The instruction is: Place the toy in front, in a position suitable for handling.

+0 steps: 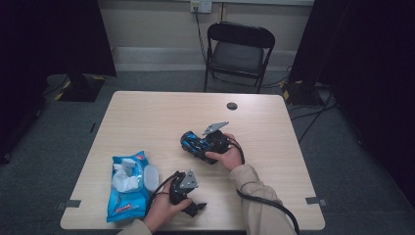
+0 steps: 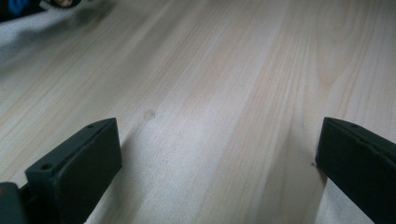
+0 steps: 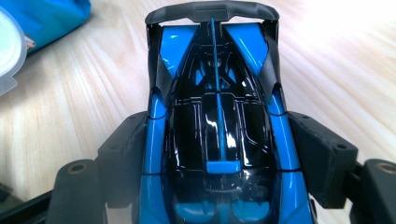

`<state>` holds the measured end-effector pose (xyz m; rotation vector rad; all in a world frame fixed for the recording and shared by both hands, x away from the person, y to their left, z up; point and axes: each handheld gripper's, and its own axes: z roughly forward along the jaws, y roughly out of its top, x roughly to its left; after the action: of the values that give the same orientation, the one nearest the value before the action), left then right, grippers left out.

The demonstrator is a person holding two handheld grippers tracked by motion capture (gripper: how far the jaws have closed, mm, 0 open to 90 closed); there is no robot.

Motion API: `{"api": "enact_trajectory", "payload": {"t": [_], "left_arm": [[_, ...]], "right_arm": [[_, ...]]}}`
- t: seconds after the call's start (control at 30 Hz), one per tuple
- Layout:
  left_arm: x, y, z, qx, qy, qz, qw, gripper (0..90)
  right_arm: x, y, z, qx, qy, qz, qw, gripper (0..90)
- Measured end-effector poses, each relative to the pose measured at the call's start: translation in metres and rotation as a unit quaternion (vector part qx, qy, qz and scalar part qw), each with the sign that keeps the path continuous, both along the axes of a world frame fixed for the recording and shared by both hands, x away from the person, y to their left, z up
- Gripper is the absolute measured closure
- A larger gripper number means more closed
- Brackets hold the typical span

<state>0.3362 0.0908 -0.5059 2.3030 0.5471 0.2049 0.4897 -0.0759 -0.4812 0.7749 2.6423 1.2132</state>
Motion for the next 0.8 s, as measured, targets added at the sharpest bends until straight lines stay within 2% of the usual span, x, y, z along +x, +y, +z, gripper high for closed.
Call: {"api": "enact_trajectory", "payload": {"t": [0.1,0.2,0.27,0.4,0.5,0.6,0.63,0.8], "left_arm": [[0.000,0.000,0.000,0.000,0.000,0.000,1.0000,0.0],[0.000,0.000,0.000,0.000,0.000,0.000,1.0000,0.0],[0.000,0.000,0.000,0.000,0.000,0.000,1.0000,0.0],[0.000,0.000,0.000,0.002,-0.001,-0.001,1.0000,0.0],[0.000,0.000,0.000,0.000,0.000,0.000,1.0000,0.0],[0.000,0.000,0.000,0.001,-0.001,0.000,1.0000,0.0],[0.000,0.000,0.000,0.001,-0.001,0.000,1.0000,0.0],[0.000,0.000,0.000,0.000,0.000,0.000,1.0000,0.0]], "right_arm": [[0.000,-0.008,0.001,-0.004,-0.005,-0.010,0.9999,26.1],[-0.004,-0.026,0.002,-0.013,-0.010,-0.036,0.9992,26.1],[-0.005,-0.031,0.001,-0.016,-0.010,-0.042,0.9989,26.1],[-0.014,-0.051,-0.006,-0.033,-0.010,-0.060,0.9976,26.1],[-0.019,-0.061,-0.008,-0.034,-0.010,-0.074,0.9967,26.1],[-0.022,-0.068,-0.011,-0.030,-0.006,-0.080,0.9963,26.0],[-0.025,-0.072,-0.013,-0.040,-0.012,-0.085,0.9955,26.0],[-0.028,-0.078,-0.018,-0.038,-0.015,-0.092,0.9949,26.0]]}}
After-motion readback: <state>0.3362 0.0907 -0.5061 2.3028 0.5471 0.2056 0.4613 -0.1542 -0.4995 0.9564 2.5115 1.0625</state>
